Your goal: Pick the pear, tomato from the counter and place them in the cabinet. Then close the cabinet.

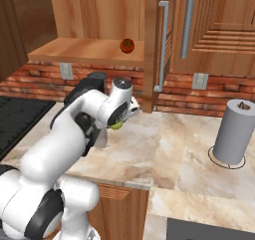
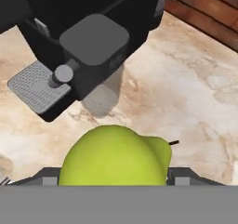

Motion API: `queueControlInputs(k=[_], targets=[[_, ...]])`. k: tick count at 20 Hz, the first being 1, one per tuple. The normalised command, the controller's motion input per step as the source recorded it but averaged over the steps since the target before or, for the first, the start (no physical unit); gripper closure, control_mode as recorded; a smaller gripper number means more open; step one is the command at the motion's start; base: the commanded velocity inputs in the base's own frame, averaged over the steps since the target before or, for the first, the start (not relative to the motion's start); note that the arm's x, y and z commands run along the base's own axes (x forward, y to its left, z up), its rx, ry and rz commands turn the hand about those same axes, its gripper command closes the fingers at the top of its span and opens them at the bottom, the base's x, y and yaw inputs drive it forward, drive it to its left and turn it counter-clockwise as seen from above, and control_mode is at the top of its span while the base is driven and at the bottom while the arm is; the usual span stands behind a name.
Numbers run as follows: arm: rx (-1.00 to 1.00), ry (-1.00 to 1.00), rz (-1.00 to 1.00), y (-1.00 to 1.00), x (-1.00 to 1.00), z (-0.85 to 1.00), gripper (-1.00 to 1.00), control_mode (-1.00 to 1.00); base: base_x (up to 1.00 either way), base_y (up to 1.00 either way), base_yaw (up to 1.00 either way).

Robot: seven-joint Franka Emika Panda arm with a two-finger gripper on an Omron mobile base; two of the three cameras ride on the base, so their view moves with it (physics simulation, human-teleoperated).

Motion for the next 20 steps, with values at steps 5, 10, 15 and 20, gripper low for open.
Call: queueControlInputs(k=[5,10,15,20], targets=[[-0.03,-0.21,-0.03,0.21,-0.69,0.98,1.0,-1.0,0.0,0.0,0.0],[-0.12,-0.48,-0.07,0.53,-0.54,0.91,1.0,-1.0,0.0,0.0,0.0],[-0.06,-0.38,-0.13,0.42,-0.4,1.0,1.0,-1.0,0.0,0.0,0.0],[0.0,-0.24,-0.11,0.3,-0.1,1.0,1.0,-1.0,0.0,0.0,0.0]])
